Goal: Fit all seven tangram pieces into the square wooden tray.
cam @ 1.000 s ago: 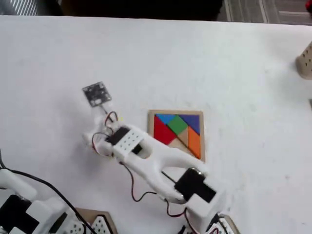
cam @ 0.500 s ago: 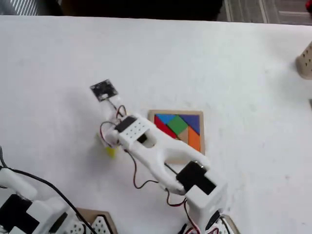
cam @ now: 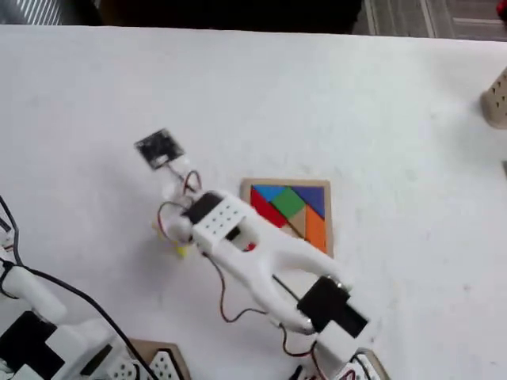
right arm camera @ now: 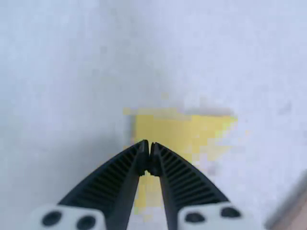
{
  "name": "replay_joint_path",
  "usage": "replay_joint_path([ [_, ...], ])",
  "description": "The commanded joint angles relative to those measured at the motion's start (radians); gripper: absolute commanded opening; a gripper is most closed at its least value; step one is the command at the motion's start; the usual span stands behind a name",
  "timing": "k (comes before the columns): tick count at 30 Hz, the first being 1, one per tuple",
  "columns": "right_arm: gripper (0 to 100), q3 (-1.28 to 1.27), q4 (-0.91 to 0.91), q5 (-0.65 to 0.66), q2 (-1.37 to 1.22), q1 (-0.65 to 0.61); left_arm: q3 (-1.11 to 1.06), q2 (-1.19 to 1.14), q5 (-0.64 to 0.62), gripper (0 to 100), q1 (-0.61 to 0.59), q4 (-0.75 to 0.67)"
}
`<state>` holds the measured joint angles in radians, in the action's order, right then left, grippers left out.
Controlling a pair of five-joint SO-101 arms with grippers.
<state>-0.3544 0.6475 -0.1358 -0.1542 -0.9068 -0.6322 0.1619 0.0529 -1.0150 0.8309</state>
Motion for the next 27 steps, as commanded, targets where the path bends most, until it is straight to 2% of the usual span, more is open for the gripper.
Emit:
replay_joint_path([
  [1, 1.7, 0.011, -0.214, 0.014, -0.025, -0.041, 0.006, 0.045, -0.011, 14, 0.016, 0.006],
  [3, 1.7, 0.020, -0.297, 0.014, -0.113, -0.039, 0.006, 0.045, -0.011, 14, 0.016, 0.006],
  [5, 1.7, 0.057, -0.298, 0.018, -0.183, -0.027, 0.006, 0.045, -0.011, 14, 0.015, 0.006],
  [12, 1.7, 0.135, 0.008, 0.018, -0.191, 0.050, 0.006, 0.045, -0.011, 14, 0.019, 0.006],
  [17, 1.7, 0.110, 0.102, 0.021, -0.140, 0.074, 0.005, 0.045, -0.011, 14, 0.056, 0.032],
  [23, 1.7, -0.015, 0.104, 0.094, -0.036, 0.096, -0.008, 0.047, -0.011, 14, 0.134, 0.078],
  [27, 1.7, -0.051, 0.025, 0.061, 0.067, 0.028, -0.032, 0.048, -0.049, 14, 0.193, 0.075],
])
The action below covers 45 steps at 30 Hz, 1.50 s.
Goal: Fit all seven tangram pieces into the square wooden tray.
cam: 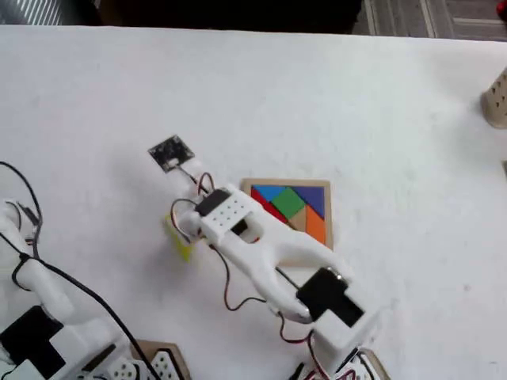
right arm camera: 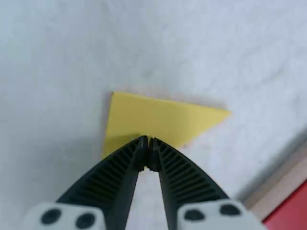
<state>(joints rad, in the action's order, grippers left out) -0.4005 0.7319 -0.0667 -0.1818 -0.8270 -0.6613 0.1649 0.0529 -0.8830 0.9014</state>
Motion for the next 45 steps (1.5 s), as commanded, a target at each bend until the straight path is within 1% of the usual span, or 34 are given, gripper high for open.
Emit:
replay_joint_path([
  [1, 1.7, -0.011, -0.096, -0.031, 0.110, -0.077, -0.003, 0.044, -0.068, 14, 0.064, 0.005],
  [3, 1.7, -0.025, -0.206, -0.055, 0.108, -0.122, -0.003, 0.044, -0.083, 14, 0.065, 0.005],
  [6, 1.7, -0.028, -0.384, -0.055, 0.025, -0.137, -0.003, 0.044, -0.083, 14, 0.065, 0.011],
  [8, 1.7, 0.005, -0.420, -0.055, -0.062, -0.133, -0.003, 0.044, -0.083, 14, 0.067, 0.011],
  [10, 1.7, 0.060, -0.364, -0.055, -0.120, -0.114, -0.011, 0.042, -0.083, 14, 0.068, 0.012],
  [12, 1.7, 0.124, -0.251, -0.055, -0.136, -0.094, -0.034, 0.048, -0.083, 14, 0.077, 0.006],
  [15, 1.7, 0.150, -0.122, -0.054, -0.134, -0.059, -0.077, 0.044, -0.080, 14, 0.139, -0.008],
  [17, 1.7, 0.149, -0.081, -0.043, -0.128, -0.030, -0.121, 0.048, -0.080, 14, 0.173, -0.055],
  [19, 1.7, 0.149, -0.050, 0.014, -0.127, -0.005, -0.146, 0.048, -0.080, 13, 0.189, -0.092],
  [22, 1.8, 0.149, 0.007, 0.057, -0.127, 0.004, -0.152, 0.048, -0.080, 13, 0.197, -0.101],
  [25, 1.8, 0.137, 0.071, 0.058, -0.093, 0.005, -0.153, 0.048, -0.078, 13, 0.199, -0.103],
  [29, 1.8, 0.049, 0.077, 0.060, -0.002, -0.002, -0.153, 0.048, -0.078, 13, 0.203, -0.103],
  [36, 1.8, -0.160, 0.077, 0.061, 0.305, 0.005, -0.155, 0.044, -0.078, 14, 0.226, -0.103],
  [38, 1.8, -0.238, 0.077, 0.112, 0.325, 0.021, -0.155, 0.042, -0.078, 14, 0.226, -0.103],
  [40, 1.8, -0.295, 0.076, 0.160, 0.325, 0.053, -0.155, 0.042, -0.078, 14, 0.226, -0.103],
  [43, 1.8, -0.319, 0.077, 0.178, 0.326, 0.140, -0.155, 0.042, -0.078, 14, 0.226, -0.103],
  [45, 1.8, -0.324, 0.084, 0.180, 0.331, 0.177, -0.155, 0.042, -0.078, 14, 0.226, -0.103],
])
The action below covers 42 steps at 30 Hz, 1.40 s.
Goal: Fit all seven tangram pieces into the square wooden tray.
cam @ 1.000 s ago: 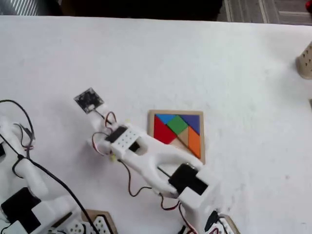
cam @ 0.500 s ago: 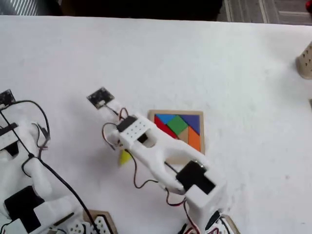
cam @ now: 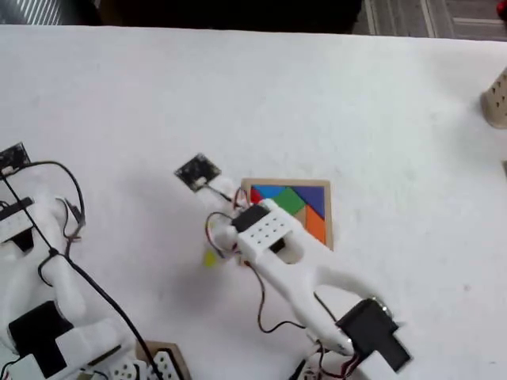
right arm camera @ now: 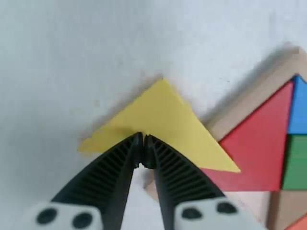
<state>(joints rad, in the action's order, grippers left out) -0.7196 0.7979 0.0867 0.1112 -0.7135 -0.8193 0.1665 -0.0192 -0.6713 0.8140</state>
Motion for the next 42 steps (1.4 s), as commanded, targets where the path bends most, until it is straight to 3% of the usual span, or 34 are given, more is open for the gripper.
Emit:
replay_joint_path([
  [1, 1.8, -0.006, 0.019, 0.026, 0.038, 0.070, 0.003, 0.041, -0.006, 14, 0.016, -0.015],
  [12, 1.8, 0.014, 0.157, 0.124, 0.113, 0.004, 0.002, 0.041, -0.005, 14, 0.018, -0.031],
  [22, 1.8, 0.028, 0.035, 0.123, -0.005, 0.074, -0.008, 0.041, -0.005, 13, 0.018, -0.043],
  [38, 1.8, 0.443, 0.025, 0.123, -0.372, 0.119, -0.009, 0.041, -0.005, 13, 0.018, -0.043],
  [42, 1.8, 0.563, 0.091, 0.123, -0.473, 0.119, -0.009, 0.041, -0.005, 13, 0.018, -0.043],
])
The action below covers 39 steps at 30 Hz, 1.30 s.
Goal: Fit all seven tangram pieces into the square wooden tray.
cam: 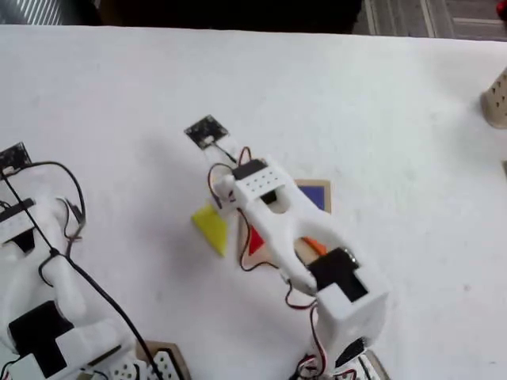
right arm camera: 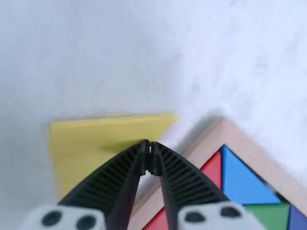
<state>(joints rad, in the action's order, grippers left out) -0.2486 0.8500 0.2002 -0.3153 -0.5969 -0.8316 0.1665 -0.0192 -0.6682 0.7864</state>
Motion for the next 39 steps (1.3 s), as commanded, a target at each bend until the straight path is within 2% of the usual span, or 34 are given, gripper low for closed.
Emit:
replay_joint_path([
  [1, 1.8, 0.129, 0.064, 0.009, -0.067, 0.001, 0.003, 0.041, -0.005, 13, 0.015, -0.015],
  [10, 1.8, 0.279, 0.087, 0.020, -0.157, -0.039, 0.003, 0.041, -0.005, 13, 0.016, -0.015],
  [12, 1.8, 0.275, 0.099, 0.020, -0.131, -0.045, 0.003, 0.041, -0.005, 13, 0.016, -0.017],
  [19, 1.8, 0.269, 0.309, 0.009, 0.025, -0.064, 0.003, 0.041, -0.005, 13, 0.016, -0.020],
  [24, 2.2, 0.172, 0.288, -0.028, 0.056, -0.151, 0.003, 0.041, -0.005, 13, 0.016, -0.020],
  [28, 10.2, 0.140, 0.251, -0.048, 0.048, -0.202, 0.003, 0.041, -0.005, 13, 0.016, -0.020],
  [39, 26.3, 0.044, 0.143, -0.048, 0.048, -0.203, 0.003, 0.041, -0.005, 13, 0.016, -0.020],
])
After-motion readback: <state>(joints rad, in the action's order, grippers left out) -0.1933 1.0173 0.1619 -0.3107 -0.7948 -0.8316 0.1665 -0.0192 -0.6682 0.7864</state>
